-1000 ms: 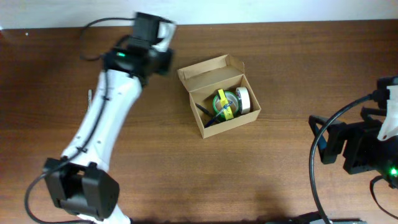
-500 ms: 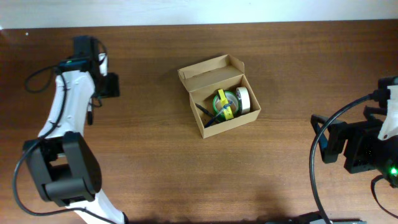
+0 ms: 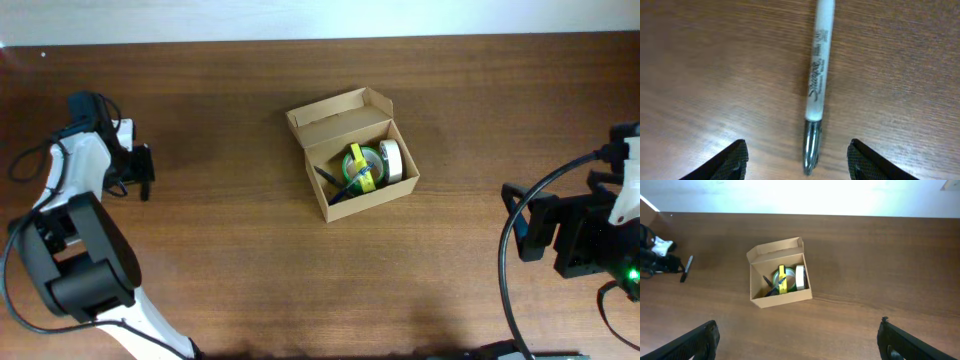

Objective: Pack container
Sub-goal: 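Release the blue pen and move the left gripper over the black Sharpie, then lower the left gripper onto the black Sharpie marker and grasp it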

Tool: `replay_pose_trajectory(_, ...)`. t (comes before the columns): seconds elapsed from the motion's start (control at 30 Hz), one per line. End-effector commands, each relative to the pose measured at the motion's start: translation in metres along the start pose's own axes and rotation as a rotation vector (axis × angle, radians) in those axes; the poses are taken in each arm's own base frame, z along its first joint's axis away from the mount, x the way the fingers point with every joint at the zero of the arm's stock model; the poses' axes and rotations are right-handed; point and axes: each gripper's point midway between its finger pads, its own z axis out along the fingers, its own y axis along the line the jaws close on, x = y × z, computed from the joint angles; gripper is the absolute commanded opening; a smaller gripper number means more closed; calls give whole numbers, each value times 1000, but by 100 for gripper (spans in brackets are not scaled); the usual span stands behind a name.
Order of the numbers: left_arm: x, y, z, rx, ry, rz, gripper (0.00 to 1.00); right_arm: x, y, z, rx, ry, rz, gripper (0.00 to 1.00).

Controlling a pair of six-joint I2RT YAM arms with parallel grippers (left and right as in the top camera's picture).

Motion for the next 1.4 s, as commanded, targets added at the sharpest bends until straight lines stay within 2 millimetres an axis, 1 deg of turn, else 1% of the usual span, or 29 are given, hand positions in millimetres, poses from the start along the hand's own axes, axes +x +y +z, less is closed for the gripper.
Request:
replay_pose_trajectory(0.0, 1, -8, 11, 36, 2, 73, 63, 2, -5, 1, 24, 6, 1, 99)
replay_pose_trajectory(0.1, -5, -7, 11, 31, -20, 98, 61, 2, -5, 1, 24, 6, 1, 99)
replay_pose_trajectory(0.27, -15, -5, 12, 20, -63, 117, 56, 2, -5, 1, 24, 6, 1, 99)
replay_pose_trajectory(0.43, -26, -7, 11, 29, -109, 115, 54, 2, -5, 0, 24, 6, 1, 99)
replay_pose_trajectory(0.57, -28, -7, 16, 31, -111, 114, 54, 2, -5, 0, 23, 6, 2, 99)
replay_pose_trajectory(0.67, -22, -10, 30, 39, -81, 116, 55, 2, -5, 0, 23, 6, 2, 99)
replay_pose_trajectory(0.8, -13, -19, 51, 83, -40, 115, 54, 2, -5, 1, 24, 6, 2, 99)
replay_pose_trajectory(0.87, -7, -21, 62, 94, -16, 115, 53, 2, -5, 0, 23, 6, 2, 99)
replay_pose_trajectory(0.93, -3, -23, 69, 99, 0, 116, 51, 2, -5, 0, 23, 6, 3, 99)
replay_pose_trajectory(0.97, -3, -25, 72, 106, 2, 116, 49, 2, -5, 0, 23, 6, 3, 99)
replay_pose_trajectory(1.0, -3, -25, 73, 110, 0, 111, 43, 2, -5, 0, 23, 6, 3, 99)
replay_pose_trajectory(1.03, -4, -25, 73, 108, -3, 96, 32, 2, -5, 0, 23, 6, 3, 99)
replay_pose_trajectory(1.07, -5, -25, 73, 107, -8, 89, 27, 2, -5, 0, 23, 6, 3, 99)
replay_pose_trajectory(1.13, -7, -24, 73, 105, -15, 70, 4, 2, -5, 1, 24, 6, 3, 99)
replay_pose_trajectory(1.17, -7, -24, 73, 105, -14, 63, 2, 2, -5, 1, 24, 6, 3, 99)
replay_pose_trajectory(1.37, -7, -24, 73, 106, -12, 44, 2, 2, -5, 0, 23, 6, 6, 99)
